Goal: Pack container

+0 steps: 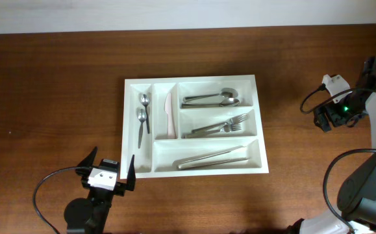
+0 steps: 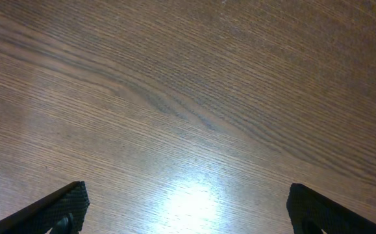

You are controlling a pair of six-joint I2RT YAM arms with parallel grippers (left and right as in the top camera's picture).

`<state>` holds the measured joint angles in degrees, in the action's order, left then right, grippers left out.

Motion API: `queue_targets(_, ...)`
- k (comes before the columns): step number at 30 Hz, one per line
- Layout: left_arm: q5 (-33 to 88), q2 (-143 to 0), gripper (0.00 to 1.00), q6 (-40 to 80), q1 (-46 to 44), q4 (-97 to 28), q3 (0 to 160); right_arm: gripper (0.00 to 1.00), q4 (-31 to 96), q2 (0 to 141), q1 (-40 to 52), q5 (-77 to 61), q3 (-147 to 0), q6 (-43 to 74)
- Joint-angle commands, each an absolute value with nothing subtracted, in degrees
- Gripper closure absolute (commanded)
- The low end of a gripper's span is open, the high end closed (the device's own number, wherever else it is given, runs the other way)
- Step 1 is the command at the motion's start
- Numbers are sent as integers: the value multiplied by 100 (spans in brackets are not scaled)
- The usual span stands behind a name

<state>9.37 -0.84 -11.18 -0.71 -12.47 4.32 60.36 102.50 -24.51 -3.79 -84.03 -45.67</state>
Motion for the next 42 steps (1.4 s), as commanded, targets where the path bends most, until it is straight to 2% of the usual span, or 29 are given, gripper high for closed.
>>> queue_targets(1, 895, -30, 1, -1212, -47, -1219, 384, 1, 6038, 10261, -2445, -449, -8379, -4606)
queue_targets(11, 895, -30, 1, -1210, -47, -1219, 384, 1, 6038, 10217, -2440, -388, -8379, -4609)
queue_targets(17, 895, -30, 1, -1210, -47, -1219, 384, 1, 5948, 9354, -2434, -432, -8374, -4606)
queue_targets(23, 895, -30, 1, -1210, -47, -1219, 384, 1, 5183, 7721, -2397, -720, -7673, -4466)
queue_targets(31, 895, -30, 1, -1210, -47, -1219, 384, 1, 2644, 4856, -2309, -1935, -5446, -2609)
queue_targets(37, 895, -30, 1, -1212, -47, -1219, 384, 1, 1002, 2945, -1566, -1977, -4115, -2362)
queue_targets(42, 895, -30, 1, -1212, -47, -1219, 384, 1, 672, 1640, -816, -1977, -3428, -2346)
